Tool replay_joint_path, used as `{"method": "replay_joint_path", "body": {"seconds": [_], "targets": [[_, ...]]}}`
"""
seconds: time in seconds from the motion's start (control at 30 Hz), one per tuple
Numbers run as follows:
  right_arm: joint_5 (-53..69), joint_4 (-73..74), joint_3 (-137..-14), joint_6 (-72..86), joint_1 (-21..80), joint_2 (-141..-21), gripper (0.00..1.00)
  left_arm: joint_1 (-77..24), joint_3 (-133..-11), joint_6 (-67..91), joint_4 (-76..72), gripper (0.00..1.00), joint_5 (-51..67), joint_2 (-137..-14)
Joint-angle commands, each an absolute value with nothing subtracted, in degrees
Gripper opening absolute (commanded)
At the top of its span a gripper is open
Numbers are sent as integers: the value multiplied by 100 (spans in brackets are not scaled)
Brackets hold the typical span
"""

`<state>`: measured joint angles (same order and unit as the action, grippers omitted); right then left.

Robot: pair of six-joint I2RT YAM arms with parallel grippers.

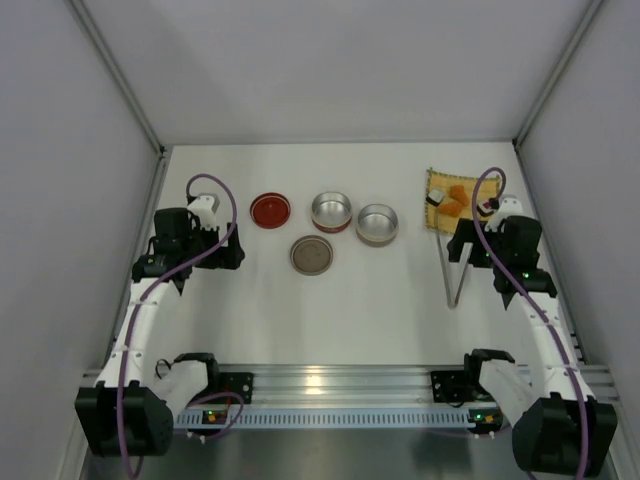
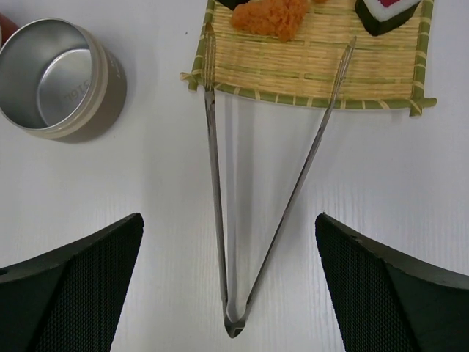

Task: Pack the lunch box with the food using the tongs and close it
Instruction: Pick up the clamp at the center of the board.

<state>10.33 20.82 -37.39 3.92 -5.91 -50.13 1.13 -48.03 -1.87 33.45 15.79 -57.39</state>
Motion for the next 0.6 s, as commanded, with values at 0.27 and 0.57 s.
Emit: {"method": "replay_joint_path", "body": {"seconds": [0.27, 0.57], "targets": [[422, 2505, -4008, 958, -624, -5221, 99, 149, -4966, -105, 3076, 98, 1318, -5783], [-597, 2592, -4113, 1133, -2, -5606, 99, 158, -4975, -53, 3015, 98, 1319, -5959]]}}
